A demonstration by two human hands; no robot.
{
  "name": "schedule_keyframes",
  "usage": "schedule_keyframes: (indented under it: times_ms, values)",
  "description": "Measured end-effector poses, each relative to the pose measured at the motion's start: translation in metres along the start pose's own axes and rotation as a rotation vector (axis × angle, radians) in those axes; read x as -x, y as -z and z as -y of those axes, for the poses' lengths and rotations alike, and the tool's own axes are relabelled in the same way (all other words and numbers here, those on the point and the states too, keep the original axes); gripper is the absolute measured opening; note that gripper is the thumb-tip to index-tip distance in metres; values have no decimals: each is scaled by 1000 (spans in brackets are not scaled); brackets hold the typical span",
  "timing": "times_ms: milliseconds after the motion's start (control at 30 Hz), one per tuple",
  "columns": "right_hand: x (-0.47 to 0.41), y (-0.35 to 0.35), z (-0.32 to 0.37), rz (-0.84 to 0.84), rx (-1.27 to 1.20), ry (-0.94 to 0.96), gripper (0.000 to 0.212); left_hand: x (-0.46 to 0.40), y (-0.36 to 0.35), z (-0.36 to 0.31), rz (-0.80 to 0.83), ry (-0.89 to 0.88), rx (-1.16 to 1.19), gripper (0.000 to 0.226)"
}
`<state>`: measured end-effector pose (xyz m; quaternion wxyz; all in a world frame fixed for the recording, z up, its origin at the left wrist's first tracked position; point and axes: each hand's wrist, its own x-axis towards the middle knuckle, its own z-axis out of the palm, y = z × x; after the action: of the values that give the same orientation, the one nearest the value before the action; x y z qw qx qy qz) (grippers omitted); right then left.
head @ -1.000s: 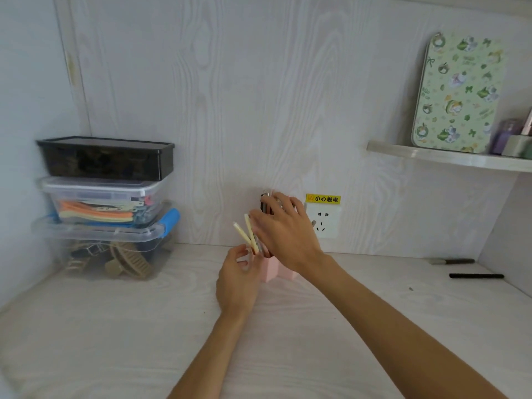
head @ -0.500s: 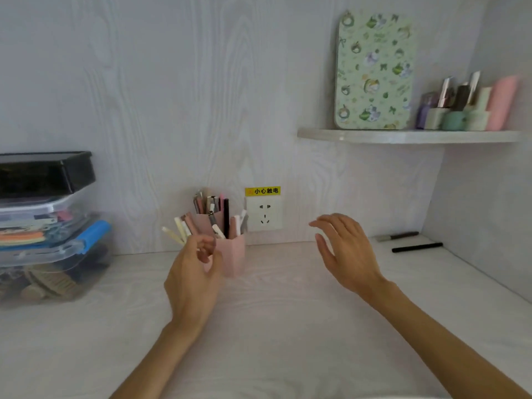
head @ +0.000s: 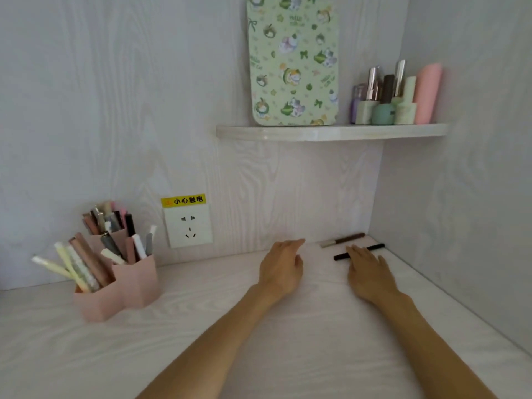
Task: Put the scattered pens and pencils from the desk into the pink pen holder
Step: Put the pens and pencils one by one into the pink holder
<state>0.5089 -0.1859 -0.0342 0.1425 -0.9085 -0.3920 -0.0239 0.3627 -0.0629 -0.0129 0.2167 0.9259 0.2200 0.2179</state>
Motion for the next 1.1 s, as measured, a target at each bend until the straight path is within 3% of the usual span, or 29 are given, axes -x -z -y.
schedule_keyframes:
  times_ms: [167,367,500,667,967,1100]
  values:
    - [-2,-6,3,-124,-87,53,50,-50,-39,-11,102,-85,-187,50]
    - [-3,-7,2,-162,-155,67,47,-63,-49,-21,-35,-104,-289,33]
    - [0,-3,3,-197,-211,76,42,-35,-29,-13,-79,-72,-250,31]
    - [5,7,0,-112,-162,189,34,35,23,22,-74,-49,-285,33]
    - [45,10,116,-111,48,561,25,153,122,98,-74,93,-309,27]
    - [56,12,173,-172,-61,619,20,185,151,123,-125,199,-266,25]
